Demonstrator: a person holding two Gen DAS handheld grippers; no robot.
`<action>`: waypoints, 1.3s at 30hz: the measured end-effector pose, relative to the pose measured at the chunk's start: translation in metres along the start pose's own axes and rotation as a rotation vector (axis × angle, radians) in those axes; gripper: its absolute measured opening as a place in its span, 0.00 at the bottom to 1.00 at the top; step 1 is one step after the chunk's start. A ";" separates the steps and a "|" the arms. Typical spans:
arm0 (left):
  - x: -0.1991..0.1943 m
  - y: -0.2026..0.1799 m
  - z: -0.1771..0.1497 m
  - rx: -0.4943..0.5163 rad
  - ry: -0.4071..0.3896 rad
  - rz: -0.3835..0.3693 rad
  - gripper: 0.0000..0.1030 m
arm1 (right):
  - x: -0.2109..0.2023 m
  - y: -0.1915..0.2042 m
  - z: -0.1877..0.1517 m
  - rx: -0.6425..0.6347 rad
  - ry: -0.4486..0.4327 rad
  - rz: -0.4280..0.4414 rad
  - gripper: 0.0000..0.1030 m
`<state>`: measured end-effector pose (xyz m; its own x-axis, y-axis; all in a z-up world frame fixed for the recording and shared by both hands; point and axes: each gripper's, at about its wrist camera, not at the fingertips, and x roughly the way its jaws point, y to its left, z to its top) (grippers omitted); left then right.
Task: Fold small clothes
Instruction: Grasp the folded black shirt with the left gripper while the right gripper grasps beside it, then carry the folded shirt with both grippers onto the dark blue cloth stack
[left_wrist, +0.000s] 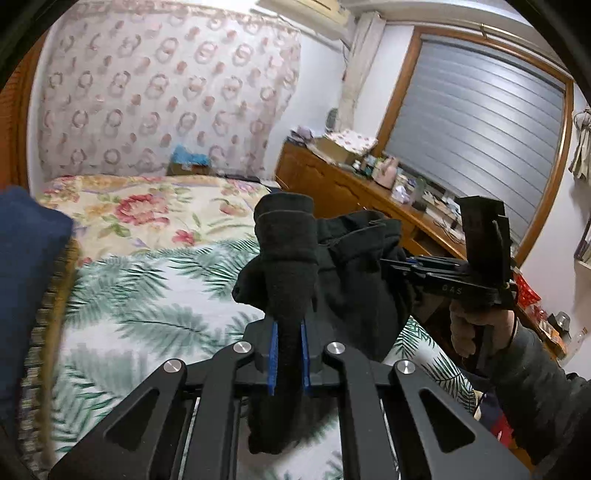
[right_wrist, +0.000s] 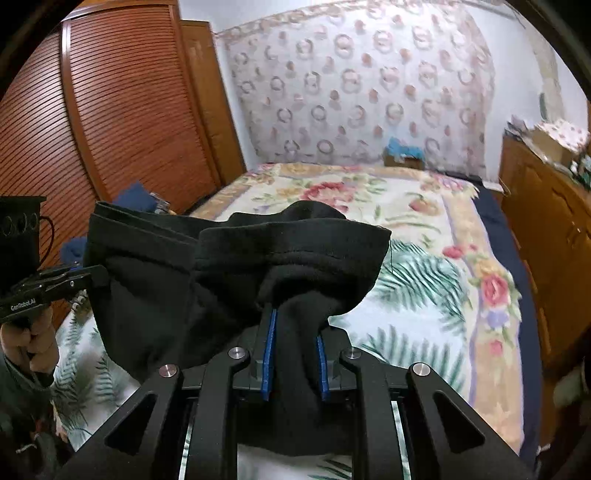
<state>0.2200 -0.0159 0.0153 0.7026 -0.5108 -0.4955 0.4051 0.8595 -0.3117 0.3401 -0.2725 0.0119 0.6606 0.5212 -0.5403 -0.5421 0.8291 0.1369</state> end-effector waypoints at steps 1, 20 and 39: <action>-0.009 0.003 0.000 0.003 -0.010 0.011 0.10 | 0.002 0.005 0.003 -0.010 -0.008 0.009 0.18; -0.158 0.121 -0.024 -0.163 -0.239 0.331 0.09 | 0.134 0.151 0.123 -0.299 -0.131 0.268 0.17; -0.160 0.187 -0.077 -0.258 -0.188 0.542 0.18 | 0.311 0.232 0.162 -0.410 -0.014 0.190 0.14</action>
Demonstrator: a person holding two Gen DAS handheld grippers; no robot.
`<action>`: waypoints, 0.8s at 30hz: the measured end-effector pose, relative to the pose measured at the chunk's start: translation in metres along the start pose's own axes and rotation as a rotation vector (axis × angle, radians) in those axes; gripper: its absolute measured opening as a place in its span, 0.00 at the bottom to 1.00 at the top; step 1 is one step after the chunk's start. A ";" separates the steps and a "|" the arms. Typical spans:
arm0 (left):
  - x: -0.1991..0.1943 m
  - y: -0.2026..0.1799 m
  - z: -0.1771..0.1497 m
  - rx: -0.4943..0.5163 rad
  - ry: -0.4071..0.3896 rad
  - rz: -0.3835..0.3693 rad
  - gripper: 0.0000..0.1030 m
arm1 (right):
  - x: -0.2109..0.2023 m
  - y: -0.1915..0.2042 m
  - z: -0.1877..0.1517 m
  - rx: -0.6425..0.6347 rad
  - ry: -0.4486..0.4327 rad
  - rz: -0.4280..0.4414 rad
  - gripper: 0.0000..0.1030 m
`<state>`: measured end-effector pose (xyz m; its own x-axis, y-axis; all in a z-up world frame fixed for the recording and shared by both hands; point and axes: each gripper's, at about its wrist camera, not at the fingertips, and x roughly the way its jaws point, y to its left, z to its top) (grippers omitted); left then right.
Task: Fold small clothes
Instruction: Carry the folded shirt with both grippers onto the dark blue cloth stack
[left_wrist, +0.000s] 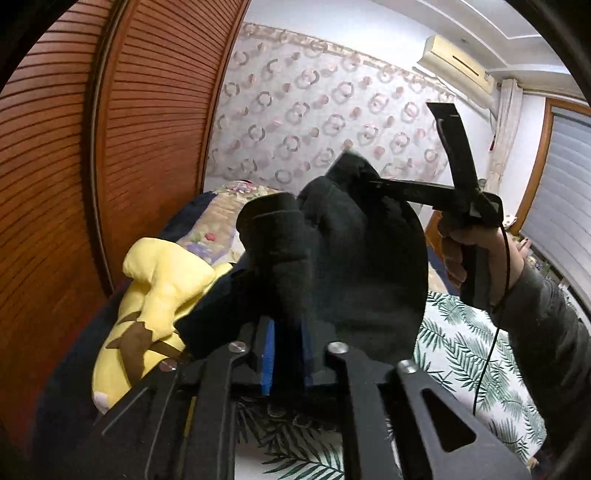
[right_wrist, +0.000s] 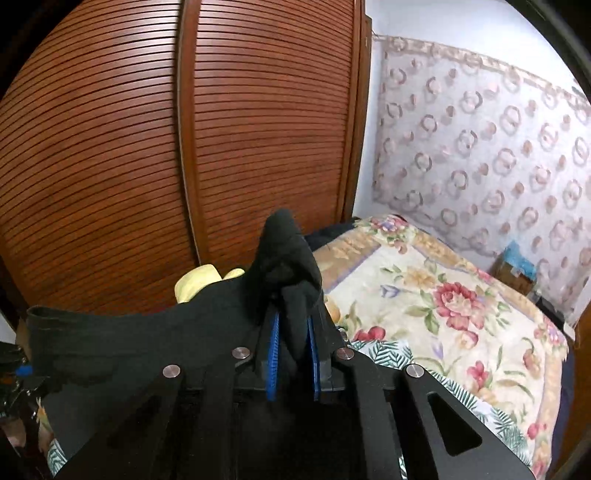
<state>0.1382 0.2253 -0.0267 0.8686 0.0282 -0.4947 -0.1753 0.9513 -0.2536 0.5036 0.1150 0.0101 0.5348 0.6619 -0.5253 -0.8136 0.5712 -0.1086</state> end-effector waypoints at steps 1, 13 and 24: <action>-0.001 0.001 0.002 0.010 -0.014 0.015 0.23 | -0.016 0.014 0.003 0.004 0.002 -0.014 0.22; 0.013 -0.013 0.009 0.078 -0.028 -0.025 0.74 | -0.068 0.055 -0.012 0.000 -0.094 0.025 0.57; 0.047 -0.013 -0.010 0.095 0.065 0.036 0.75 | 0.017 0.038 -0.026 0.130 -0.022 0.092 0.57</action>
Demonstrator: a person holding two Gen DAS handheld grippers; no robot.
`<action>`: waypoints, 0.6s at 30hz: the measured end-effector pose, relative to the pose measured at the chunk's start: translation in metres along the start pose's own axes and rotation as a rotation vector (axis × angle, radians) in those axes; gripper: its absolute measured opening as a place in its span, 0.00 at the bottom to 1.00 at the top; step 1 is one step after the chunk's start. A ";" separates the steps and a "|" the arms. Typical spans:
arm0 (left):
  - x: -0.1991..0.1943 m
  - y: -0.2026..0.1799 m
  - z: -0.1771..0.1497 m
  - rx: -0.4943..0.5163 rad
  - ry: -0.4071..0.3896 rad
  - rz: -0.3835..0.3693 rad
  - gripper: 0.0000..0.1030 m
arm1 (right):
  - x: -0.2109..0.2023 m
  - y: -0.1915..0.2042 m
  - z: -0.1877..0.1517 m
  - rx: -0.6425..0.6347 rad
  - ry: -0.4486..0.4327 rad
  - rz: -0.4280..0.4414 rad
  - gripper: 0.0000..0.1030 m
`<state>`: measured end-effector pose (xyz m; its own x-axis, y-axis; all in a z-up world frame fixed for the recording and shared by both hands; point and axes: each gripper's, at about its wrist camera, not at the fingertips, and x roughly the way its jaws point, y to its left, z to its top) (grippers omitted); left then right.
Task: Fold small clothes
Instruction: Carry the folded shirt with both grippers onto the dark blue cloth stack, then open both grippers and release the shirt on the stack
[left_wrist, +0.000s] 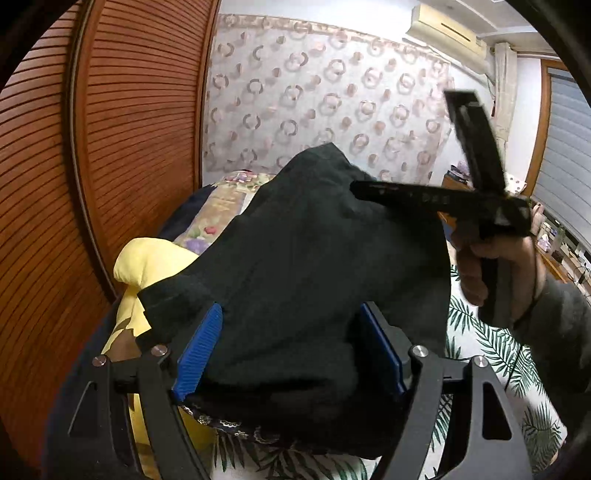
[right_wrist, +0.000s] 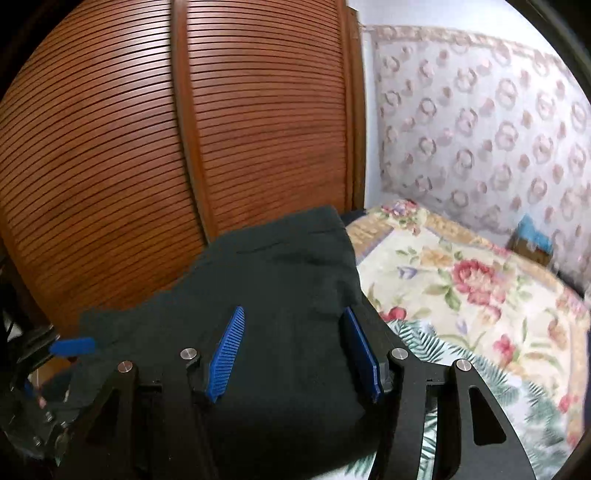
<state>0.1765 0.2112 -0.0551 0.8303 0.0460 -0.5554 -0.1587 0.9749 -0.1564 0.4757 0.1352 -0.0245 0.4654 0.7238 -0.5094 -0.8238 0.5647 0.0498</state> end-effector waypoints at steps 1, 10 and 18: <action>0.000 -0.001 0.001 0.002 0.000 0.004 0.75 | 0.004 -0.004 -0.002 0.015 -0.003 0.004 0.57; -0.015 -0.013 0.005 0.028 -0.025 0.016 0.75 | -0.007 -0.015 -0.017 0.040 -0.032 -0.033 0.57; -0.036 -0.027 0.007 0.052 -0.078 0.017 0.85 | -0.078 0.016 -0.037 0.048 -0.063 -0.072 0.57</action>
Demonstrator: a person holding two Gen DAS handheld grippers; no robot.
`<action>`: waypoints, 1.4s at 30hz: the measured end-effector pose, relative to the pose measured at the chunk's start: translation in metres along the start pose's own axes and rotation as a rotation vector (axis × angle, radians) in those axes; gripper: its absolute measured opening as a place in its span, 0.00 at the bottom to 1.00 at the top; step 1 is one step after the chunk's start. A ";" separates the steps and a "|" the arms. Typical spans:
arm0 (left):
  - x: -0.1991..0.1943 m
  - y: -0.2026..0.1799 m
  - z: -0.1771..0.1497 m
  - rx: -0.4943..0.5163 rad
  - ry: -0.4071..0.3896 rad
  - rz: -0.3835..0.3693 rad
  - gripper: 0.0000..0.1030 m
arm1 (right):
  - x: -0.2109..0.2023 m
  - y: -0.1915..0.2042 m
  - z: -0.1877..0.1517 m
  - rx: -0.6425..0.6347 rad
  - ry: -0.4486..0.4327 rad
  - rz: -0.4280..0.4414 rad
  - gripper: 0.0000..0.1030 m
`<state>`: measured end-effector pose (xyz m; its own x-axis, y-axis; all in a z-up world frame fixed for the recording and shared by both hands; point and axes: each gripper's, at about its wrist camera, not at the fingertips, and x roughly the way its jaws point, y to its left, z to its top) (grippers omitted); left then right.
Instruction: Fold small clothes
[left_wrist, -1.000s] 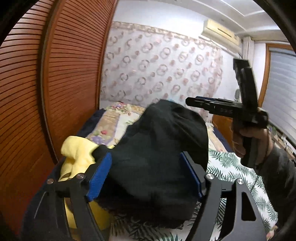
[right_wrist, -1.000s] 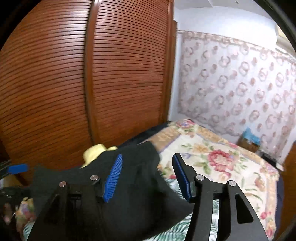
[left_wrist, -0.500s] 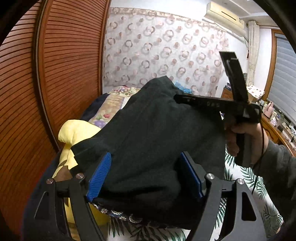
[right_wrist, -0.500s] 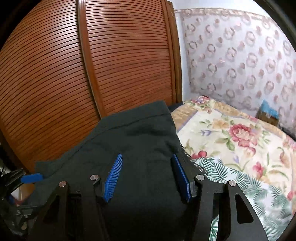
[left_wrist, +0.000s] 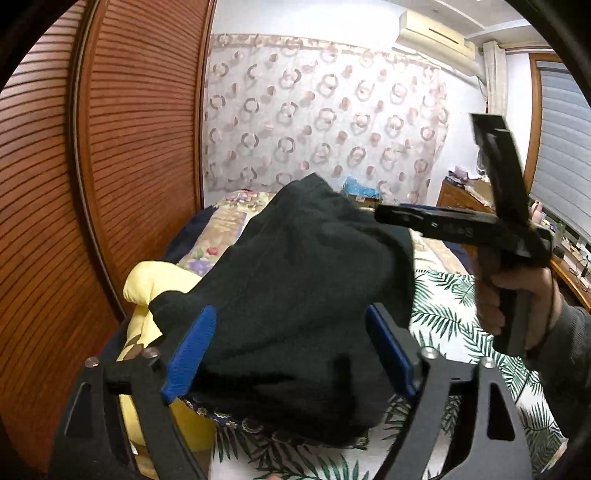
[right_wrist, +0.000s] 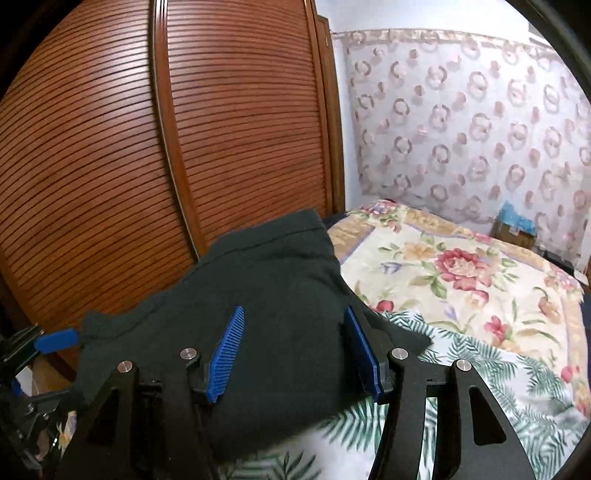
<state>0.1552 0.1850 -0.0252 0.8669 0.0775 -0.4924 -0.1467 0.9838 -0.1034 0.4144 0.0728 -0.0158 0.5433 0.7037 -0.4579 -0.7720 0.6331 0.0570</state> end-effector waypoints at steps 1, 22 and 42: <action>-0.001 -0.001 0.001 0.003 -0.008 -0.001 0.88 | -0.011 0.002 -0.003 0.002 -0.005 -0.004 0.57; -0.054 -0.093 -0.021 0.110 -0.023 -0.061 0.99 | -0.227 0.069 -0.099 0.030 -0.088 -0.199 0.73; -0.100 -0.167 -0.018 0.152 -0.089 -0.147 0.99 | -0.389 0.132 -0.160 0.153 -0.219 -0.460 0.77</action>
<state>0.0846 0.0101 0.0258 0.9133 -0.0614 -0.4026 0.0522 0.9981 -0.0338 0.0484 -0.1693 0.0275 0.8832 0.3830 -0.2707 -0.3898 0.9204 0.0306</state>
